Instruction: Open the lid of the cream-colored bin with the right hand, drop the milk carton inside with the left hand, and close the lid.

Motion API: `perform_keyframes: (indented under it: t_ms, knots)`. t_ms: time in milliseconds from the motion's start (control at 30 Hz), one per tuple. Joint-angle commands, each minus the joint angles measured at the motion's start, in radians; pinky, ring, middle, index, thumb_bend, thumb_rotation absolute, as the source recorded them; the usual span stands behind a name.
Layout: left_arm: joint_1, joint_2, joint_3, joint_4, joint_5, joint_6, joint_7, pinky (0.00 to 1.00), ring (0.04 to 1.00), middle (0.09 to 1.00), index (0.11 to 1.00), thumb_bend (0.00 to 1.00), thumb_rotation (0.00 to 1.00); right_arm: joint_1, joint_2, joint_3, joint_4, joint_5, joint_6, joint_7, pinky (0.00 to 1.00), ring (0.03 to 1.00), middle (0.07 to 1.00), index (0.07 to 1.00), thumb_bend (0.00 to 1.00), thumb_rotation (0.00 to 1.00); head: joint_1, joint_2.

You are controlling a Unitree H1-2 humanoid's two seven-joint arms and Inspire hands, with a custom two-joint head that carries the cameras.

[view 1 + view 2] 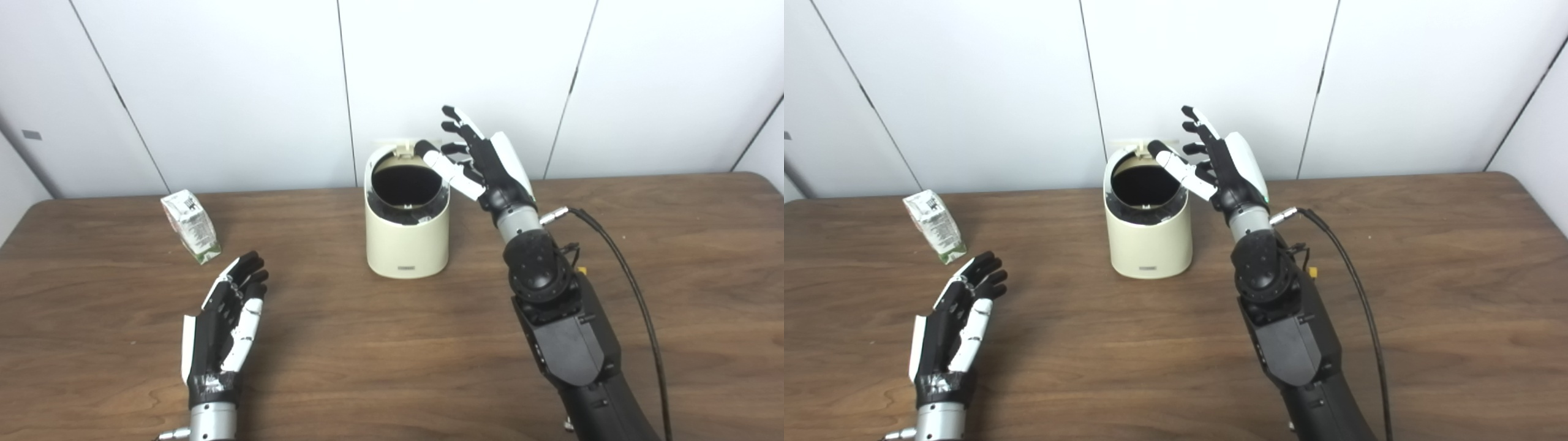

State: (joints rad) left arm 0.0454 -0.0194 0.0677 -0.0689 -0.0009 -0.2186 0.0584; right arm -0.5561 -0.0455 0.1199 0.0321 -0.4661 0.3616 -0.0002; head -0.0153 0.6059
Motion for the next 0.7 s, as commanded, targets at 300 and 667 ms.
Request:
perform_keyframes:
  t_ms: [300, 667]
  knots:
    - [0.036, -0.008, -0.008, 0.057, 0.001, -0.011, 0.000, 0.82, 0.811, 0.827, 0.845, 0.41, 0.57, 0.049, -0.008, -0.039, -0.117, 0.069, 0.050, 0.001, 0.76, 0.819, 0.853, 0.898, 0.54, 0.98, -0.001, 0.004]
    - [0.026, 0.001, -0.002, 0.072, -0.015, -0.022, -0.008, 0.83, 0.817, 0.832, 0.847, 0.41, 0.55, 0.207, 0.009, -0.124, -0.271, 0.275, 0.066, 0.039, 0.82, 0.901, 0.912, 0.928, 0.59, 1.00, -0.014, 0.004]
